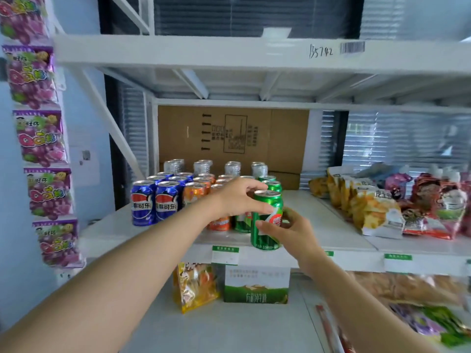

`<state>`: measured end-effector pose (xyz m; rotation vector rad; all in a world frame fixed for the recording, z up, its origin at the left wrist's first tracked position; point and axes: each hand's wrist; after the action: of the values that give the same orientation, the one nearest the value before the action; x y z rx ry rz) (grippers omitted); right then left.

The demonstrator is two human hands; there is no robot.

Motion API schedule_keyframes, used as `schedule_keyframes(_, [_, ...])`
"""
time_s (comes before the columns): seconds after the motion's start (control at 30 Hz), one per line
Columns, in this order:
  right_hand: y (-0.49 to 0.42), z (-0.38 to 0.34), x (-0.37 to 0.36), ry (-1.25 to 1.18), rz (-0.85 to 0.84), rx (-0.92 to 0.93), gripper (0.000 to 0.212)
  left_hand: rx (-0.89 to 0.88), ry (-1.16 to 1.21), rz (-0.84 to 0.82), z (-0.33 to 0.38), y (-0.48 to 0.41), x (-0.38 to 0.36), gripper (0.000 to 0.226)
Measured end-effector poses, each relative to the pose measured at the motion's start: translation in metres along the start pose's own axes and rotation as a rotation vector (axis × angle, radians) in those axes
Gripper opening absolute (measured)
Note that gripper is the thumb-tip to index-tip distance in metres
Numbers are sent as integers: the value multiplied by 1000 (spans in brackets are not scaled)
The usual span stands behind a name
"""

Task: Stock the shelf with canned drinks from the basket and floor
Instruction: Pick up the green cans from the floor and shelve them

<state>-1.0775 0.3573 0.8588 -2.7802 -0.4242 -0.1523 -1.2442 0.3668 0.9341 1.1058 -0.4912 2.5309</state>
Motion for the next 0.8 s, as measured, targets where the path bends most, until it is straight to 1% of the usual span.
schedule_keyframes(0.13, [-9, 7, 23, -7, 112, 17, 28, -58, -47, 46, 10, -33, -22, 55])
schedule_keyframes(0.27, [-14, 20, 40, 24, 171, 56, 25, -63, -203, 37, 18, -55, -33, 53])
schedule_keyframes(0.37, [-18, 27, 44, 35, 213, 75, 26, -90, -333, 66, 25, -63, -37, 47])
schedule_keyframes(0.43, [-25, 31, 46, 85, 218, 78, 29, -104, -430, 60, 29, -69, -35, 41])
schedule_keyframes(0.57, [-38, 32, 48, 166, 152, 47, 32, -65, -541, 46, 32, -74, -24, 34])
schedule_keyframes(0.73, [-47, 36, 52, 16, -4, 49, 23, -47, -668, 23, 29, -77, -14, 33])
schedule_keyframes(0.8, [-50, 37, 54, -12, -58, 35, 24, -33, -690, 3, 28, -77, -9, 34])
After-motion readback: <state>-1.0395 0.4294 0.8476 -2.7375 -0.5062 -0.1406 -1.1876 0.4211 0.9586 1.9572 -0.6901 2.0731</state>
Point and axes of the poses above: each hand's wrist, its own y-axis away from the middle knuckle, its own x-axis out of the back of the hand, z = x × y, and after that the axes turned 10 degrees about -z, right-handed
